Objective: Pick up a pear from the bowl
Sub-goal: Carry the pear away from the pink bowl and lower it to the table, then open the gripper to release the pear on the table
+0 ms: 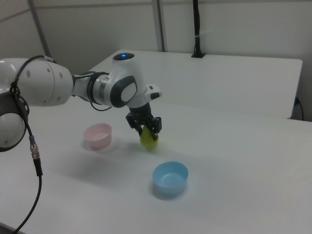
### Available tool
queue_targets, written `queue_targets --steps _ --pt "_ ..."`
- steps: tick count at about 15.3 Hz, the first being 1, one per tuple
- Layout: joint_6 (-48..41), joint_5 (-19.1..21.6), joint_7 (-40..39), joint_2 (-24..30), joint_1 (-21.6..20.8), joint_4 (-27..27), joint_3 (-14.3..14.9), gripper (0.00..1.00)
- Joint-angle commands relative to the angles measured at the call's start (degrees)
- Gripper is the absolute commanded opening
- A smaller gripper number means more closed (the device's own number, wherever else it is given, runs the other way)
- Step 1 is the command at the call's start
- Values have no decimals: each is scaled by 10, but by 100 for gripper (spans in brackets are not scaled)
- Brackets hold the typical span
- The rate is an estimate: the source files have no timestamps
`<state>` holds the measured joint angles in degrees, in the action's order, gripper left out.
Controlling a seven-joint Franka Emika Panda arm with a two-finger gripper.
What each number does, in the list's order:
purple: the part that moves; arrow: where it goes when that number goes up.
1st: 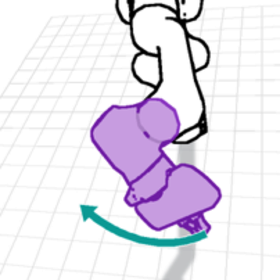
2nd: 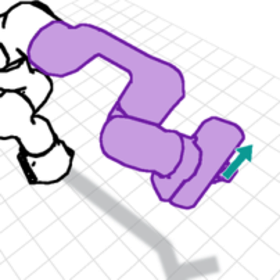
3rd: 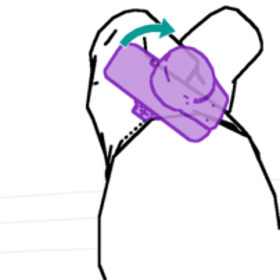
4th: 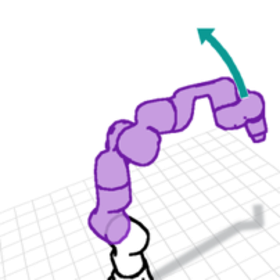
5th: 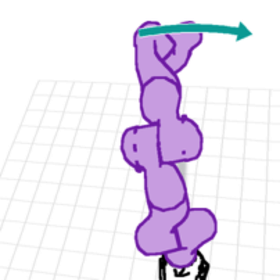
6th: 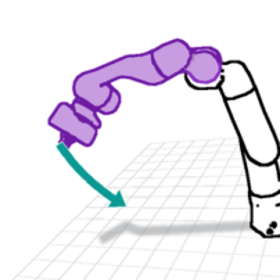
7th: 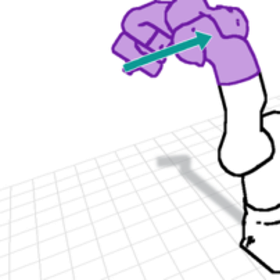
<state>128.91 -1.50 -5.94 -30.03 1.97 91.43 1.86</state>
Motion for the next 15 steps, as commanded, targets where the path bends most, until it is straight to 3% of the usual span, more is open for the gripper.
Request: queue_targets --steps 1,4,7,13,15 --pt "11 -8 -9 -5 0 0 1 58" --pt "2 -8 -5 9 0 0 1 100" --pt "-29 -8 1 50 -2 11 2 100" --pt "-177 -9 12 151 -19 11 0 100" --pt "-231 -25 28 188 -30 11 -1 100"
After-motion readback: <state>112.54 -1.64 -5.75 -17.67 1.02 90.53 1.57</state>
